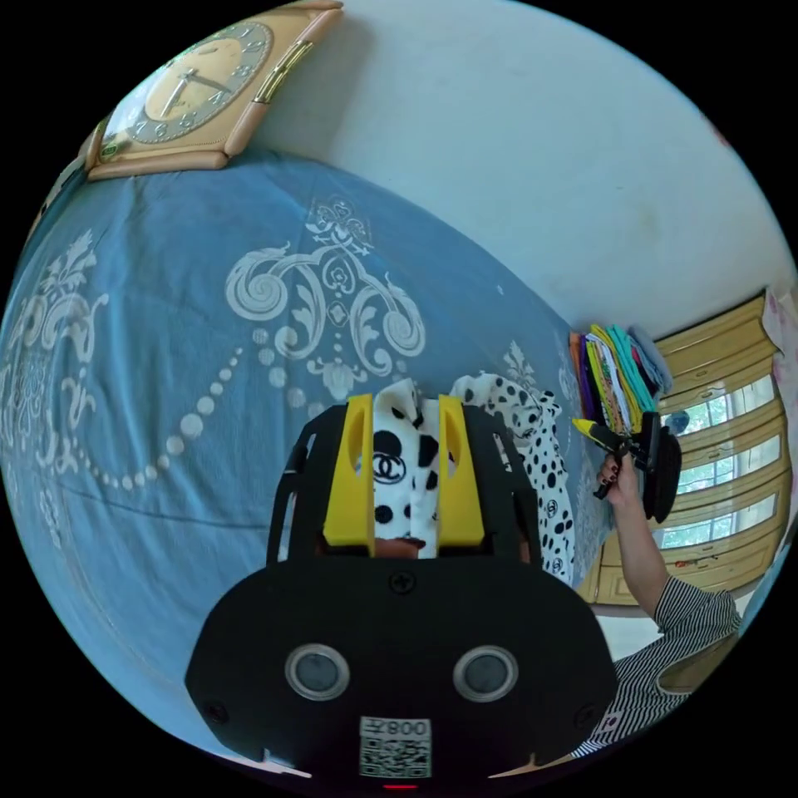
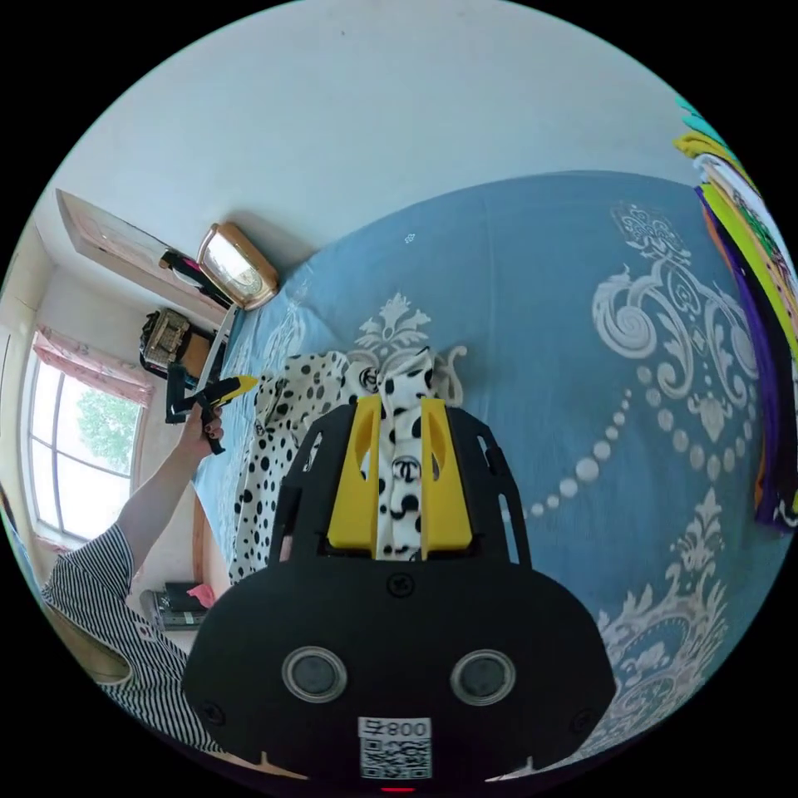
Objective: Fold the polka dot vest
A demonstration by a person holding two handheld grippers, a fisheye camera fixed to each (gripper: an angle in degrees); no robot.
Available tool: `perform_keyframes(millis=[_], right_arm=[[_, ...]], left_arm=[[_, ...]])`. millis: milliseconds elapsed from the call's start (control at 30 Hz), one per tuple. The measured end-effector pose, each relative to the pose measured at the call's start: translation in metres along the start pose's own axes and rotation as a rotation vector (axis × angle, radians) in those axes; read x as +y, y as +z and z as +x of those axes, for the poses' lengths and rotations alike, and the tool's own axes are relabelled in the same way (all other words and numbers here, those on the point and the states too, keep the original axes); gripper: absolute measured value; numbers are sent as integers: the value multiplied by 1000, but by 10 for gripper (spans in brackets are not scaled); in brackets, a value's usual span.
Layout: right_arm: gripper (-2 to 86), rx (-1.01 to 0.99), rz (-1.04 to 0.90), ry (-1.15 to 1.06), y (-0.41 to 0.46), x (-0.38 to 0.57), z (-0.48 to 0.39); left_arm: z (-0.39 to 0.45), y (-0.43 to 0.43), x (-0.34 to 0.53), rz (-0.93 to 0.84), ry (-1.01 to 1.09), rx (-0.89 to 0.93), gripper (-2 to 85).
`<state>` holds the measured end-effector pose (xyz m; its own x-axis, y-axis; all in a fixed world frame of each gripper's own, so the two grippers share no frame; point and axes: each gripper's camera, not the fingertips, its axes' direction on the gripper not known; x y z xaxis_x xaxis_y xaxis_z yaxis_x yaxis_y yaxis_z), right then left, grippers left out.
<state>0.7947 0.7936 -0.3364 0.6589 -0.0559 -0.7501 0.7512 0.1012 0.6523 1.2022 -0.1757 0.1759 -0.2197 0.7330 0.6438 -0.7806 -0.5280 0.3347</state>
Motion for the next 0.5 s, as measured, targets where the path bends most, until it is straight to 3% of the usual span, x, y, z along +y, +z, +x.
perform_keyframes(millis=[267, 500], right_arm=[[52, 2, -83, 62, 60, -43, 59], [17, -162, 24, -15, 19, -24, 82]], left_arm=[[-25, 49, -11, -51, -23, -33, 30], [-22, -29, 42, 122, 29, 129, 12]])
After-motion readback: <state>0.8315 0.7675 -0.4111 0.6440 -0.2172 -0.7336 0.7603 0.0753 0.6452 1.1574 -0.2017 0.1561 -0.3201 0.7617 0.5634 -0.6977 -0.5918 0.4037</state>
